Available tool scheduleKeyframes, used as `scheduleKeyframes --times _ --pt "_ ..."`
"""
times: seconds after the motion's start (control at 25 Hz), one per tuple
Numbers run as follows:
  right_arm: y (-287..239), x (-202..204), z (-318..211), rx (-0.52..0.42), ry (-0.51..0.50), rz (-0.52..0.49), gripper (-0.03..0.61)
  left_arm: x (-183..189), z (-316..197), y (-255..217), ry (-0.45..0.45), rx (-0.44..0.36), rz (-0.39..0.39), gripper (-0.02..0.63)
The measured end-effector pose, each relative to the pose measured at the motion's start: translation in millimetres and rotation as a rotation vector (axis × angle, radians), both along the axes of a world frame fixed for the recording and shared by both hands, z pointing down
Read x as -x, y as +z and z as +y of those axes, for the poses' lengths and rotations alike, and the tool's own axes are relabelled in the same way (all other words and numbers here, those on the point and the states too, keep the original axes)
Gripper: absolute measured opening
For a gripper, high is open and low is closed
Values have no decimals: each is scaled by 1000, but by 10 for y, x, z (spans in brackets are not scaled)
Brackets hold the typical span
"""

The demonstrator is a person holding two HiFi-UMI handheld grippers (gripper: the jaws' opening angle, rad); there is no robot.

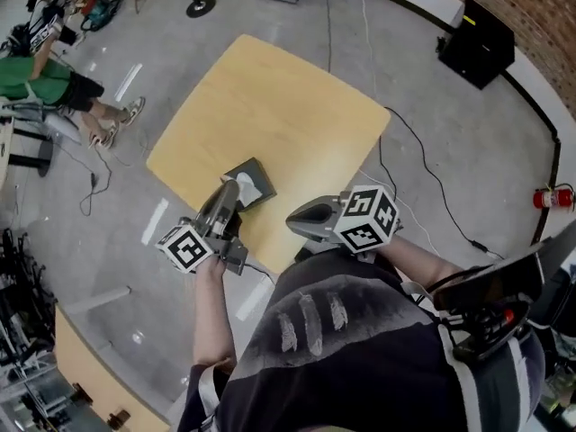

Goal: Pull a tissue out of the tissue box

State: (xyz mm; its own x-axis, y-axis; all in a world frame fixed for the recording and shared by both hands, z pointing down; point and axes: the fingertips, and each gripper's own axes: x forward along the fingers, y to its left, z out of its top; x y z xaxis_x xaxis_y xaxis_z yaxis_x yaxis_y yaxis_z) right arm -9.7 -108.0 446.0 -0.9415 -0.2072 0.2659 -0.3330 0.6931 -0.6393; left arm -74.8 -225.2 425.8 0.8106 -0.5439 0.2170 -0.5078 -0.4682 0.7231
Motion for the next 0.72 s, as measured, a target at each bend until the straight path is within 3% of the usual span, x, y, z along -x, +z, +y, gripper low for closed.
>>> scheduleKeyframes --times 0.2,0.36,0.56,0.72 --pt "197 -422 -305 22 25 -27 -2 -843 -233 10 79 14 54 6" --pt "246 -677 -457 48 1 -33 -2 -1261 -548 -178 63 -16 143 6" --pt "296 -930 -557 81 -32 -31 -2 -1367 -868 -162 -68 -21 248 6" --pt "372 -1076 -616 109 -46 -29 -2 -1295 -834 506 -237 173 295 6"
